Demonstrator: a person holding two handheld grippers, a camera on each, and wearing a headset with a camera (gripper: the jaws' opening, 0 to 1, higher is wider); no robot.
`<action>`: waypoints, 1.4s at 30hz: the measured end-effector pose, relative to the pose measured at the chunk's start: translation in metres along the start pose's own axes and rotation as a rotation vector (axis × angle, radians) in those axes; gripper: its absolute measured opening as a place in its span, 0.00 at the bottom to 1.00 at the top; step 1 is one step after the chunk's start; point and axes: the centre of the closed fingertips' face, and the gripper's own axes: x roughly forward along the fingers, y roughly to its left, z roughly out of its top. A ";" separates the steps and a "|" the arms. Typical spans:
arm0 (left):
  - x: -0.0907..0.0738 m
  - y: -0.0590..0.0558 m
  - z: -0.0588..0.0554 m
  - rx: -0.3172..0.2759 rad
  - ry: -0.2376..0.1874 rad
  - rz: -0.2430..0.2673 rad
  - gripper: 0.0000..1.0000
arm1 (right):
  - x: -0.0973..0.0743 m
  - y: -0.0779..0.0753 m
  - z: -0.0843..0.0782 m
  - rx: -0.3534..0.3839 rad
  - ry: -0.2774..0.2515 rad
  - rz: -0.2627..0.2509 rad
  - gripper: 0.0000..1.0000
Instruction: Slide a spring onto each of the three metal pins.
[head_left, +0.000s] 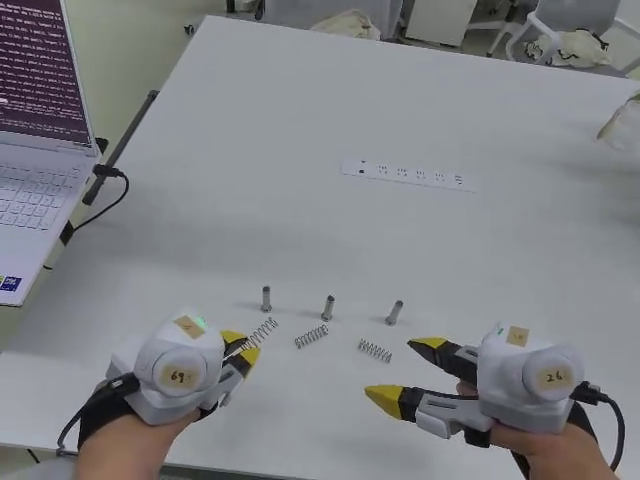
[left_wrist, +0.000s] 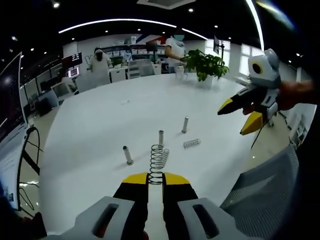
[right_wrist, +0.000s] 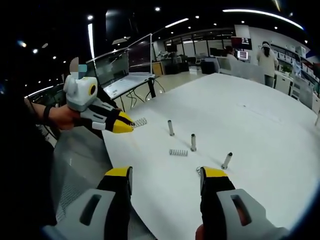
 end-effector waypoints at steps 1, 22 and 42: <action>0.000 -0.002 0.001 0.009 0.000 -0.005 0.02 | 0.001 0.002 0.000 -0.004 0.003 0.004 0.51; 0.003 -0.062 0.021 0.165 -0.020 -0.156 0.02 | 0.022 0.030 0.015 -0.025 -0.015 0.124 0.36; 0.001 -0.094 0.020 0.279 -0.015 -0.257 0.02 | 0.029 0.042 0.012 0.017 -0.007 0.205 0.18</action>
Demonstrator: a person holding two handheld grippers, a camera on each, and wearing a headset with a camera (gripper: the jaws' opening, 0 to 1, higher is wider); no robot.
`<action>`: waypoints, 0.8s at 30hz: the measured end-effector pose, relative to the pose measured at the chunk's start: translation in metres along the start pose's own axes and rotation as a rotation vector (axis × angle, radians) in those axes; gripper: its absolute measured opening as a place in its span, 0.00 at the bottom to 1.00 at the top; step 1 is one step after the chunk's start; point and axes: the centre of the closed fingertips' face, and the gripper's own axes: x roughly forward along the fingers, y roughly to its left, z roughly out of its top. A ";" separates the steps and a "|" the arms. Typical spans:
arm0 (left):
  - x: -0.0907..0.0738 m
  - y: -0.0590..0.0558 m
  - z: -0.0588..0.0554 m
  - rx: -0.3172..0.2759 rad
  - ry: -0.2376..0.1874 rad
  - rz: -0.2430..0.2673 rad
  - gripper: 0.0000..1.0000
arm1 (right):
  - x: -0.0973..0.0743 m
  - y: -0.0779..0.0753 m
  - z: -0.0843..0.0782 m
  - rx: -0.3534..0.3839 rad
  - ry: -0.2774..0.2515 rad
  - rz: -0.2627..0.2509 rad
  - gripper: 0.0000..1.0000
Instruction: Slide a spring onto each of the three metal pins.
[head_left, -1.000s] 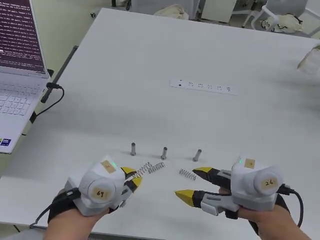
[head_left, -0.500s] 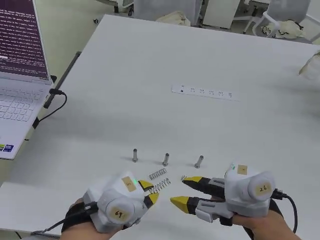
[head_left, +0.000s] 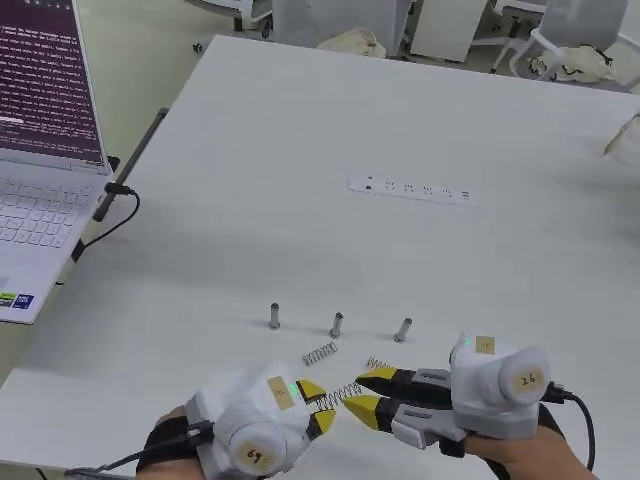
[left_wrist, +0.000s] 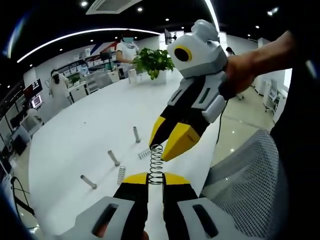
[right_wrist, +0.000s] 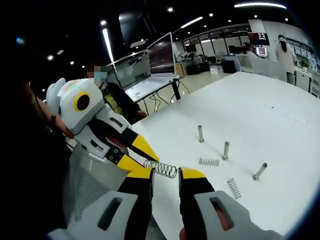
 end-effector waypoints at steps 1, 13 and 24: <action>0.000 -0.001 0.001 0.002 -0.001 -0.004 0.02 | 0.001 0.001 -0.001 -0.001 0.005 0.003 0.17; 0.002 -0.004 -0.001 0.050 0.013 -0.017 0.02 | -0.003 0.003 -0.002 0.012 0.004 0.017 0.13; 0.007 -0.004 0.000 0.085 0.018 -0.033 0.02 | -0.008 0.003 0.002 -0.003 0.009 0.020 0.11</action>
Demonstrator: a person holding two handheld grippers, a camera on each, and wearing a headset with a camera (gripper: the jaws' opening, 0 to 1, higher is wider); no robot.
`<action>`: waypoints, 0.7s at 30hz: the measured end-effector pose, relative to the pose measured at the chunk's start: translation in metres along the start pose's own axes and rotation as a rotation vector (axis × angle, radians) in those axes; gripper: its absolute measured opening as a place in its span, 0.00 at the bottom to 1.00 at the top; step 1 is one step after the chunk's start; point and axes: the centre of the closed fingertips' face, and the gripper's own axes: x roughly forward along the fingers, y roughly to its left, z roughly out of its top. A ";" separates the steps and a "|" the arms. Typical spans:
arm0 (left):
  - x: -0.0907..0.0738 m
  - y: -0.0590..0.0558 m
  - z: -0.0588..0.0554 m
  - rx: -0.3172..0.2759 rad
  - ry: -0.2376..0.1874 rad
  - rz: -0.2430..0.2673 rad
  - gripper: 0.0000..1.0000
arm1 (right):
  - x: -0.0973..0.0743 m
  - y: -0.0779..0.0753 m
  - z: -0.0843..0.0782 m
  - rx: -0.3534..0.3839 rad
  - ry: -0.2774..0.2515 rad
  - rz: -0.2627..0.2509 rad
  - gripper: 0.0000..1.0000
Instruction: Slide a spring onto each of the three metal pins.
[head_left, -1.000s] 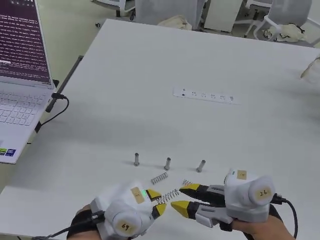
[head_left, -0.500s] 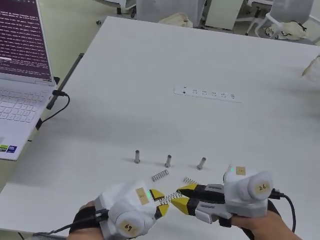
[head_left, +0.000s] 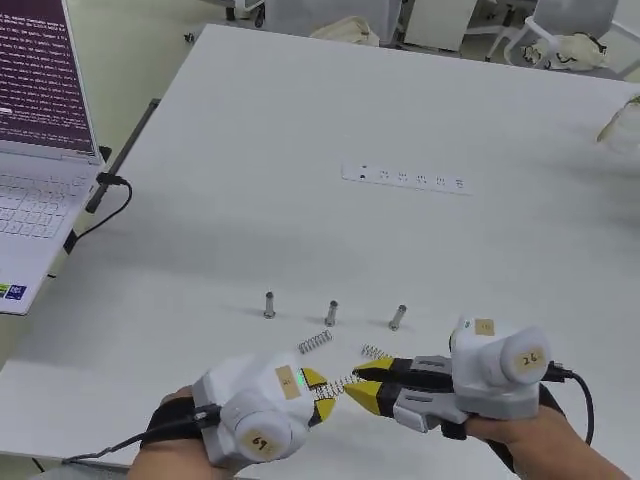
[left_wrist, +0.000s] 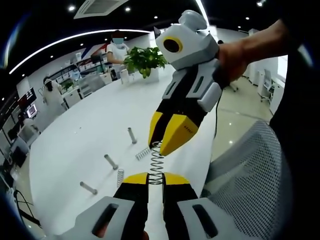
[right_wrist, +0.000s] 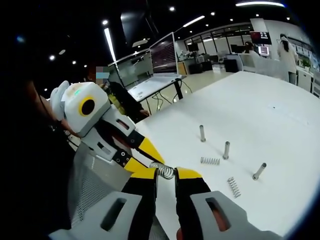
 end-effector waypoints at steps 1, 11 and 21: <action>0.001 0.001 0.000 0.002 0.000 -0.001 0.02 | 0.000 0.000 0.001 -0.007 0.005 0.002 0.11; 0.008 0.009 0.009 0.021 -0.010 0.003 0.02 | -0.005 0.003 0.017 -0.107 0.051 0.036 0.13; 0.011 0.015 0.028 -0.013 -0.077 -0.018 0.02 | -0.010 0.000 0.027 -0.223 0.114 0.058 0.15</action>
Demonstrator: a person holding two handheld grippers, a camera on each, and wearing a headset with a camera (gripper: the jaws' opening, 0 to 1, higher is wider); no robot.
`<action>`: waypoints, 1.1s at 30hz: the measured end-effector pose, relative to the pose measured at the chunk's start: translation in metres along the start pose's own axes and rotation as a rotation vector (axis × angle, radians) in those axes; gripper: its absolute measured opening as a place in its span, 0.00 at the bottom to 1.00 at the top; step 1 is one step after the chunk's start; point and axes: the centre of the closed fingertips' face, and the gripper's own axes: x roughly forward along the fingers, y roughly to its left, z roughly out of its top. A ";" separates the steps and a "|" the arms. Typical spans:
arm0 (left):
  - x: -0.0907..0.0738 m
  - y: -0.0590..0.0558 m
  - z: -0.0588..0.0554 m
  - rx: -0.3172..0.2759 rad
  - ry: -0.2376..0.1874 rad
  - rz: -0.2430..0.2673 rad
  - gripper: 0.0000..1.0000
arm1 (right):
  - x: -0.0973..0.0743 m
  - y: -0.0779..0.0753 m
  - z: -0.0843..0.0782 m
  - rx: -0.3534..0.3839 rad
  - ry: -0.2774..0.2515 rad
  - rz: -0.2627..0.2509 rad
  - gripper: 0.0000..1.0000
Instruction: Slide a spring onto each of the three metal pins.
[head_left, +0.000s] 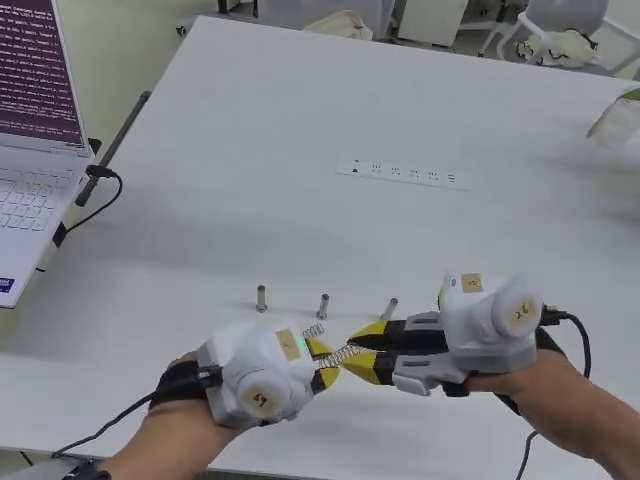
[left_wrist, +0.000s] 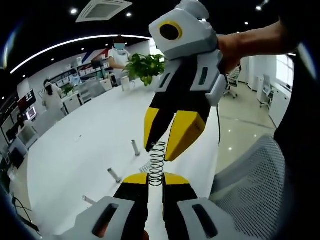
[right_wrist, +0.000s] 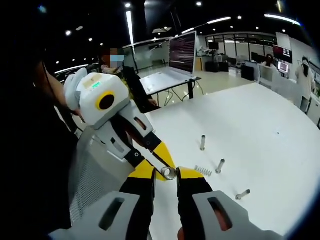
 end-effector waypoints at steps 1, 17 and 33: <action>0.000 -0.001 0.002 0.004 -0.006 -0.005 0.02 | -0.001 0.000 -0.001 -0.020 0.015 0.007 0.15; 0.008 -0.020 0.021 0.049 -0.042 -0.098 0.02 | -0.012 0.000 -0.018 -0.266 0.217 0.123 0.15; 0.006 -0.027 0.019 0.036 -0.040 -0.165 0.02 | -0.009 0.013 -0.027 -0.430 0.313 0.235 0.09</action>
